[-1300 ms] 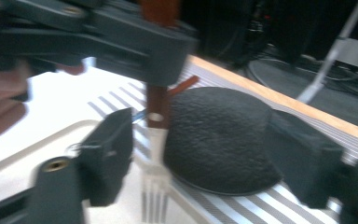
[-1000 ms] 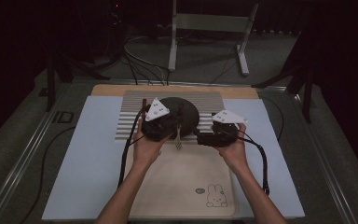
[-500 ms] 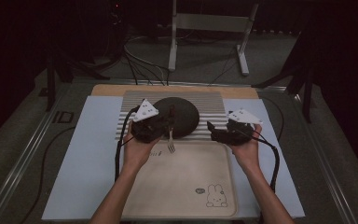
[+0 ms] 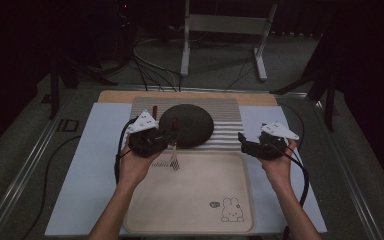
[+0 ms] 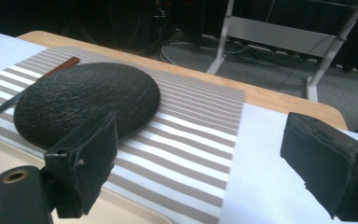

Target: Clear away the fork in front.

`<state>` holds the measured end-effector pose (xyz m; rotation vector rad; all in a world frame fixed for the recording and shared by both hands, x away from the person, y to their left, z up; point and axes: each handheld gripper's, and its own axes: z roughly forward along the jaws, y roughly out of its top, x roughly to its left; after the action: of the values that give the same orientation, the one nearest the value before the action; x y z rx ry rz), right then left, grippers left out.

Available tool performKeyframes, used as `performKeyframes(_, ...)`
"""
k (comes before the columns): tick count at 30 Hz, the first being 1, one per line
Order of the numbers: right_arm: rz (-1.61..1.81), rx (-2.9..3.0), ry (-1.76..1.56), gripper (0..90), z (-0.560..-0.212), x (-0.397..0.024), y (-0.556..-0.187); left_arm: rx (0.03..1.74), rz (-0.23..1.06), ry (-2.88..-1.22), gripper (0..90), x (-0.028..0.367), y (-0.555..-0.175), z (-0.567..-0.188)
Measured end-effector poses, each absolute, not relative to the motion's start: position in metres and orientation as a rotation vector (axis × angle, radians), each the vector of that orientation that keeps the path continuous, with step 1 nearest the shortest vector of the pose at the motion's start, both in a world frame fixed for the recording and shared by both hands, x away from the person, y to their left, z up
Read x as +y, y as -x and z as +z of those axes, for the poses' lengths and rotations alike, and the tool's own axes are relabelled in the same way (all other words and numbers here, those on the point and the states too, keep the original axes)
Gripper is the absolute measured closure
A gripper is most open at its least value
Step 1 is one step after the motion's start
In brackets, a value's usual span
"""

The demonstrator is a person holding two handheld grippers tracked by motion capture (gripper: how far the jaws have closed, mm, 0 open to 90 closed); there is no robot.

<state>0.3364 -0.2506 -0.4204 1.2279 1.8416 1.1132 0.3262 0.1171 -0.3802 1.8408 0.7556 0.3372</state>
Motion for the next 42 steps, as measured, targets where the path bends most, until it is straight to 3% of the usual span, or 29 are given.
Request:
performKeyframes(19,1.115,1.753,-1.288,10.8,-0.438,-0.285,-0.316,0.766,0.292,-1.877,80.0,0.145,-0.308,-0.379)
performKeyframes(42,1.093,1.747,-1.279,10.8,-0.441,-0.289,-0.312,0.784,0.232,-1.949,80.0,0.179,-0.277,-0.387)
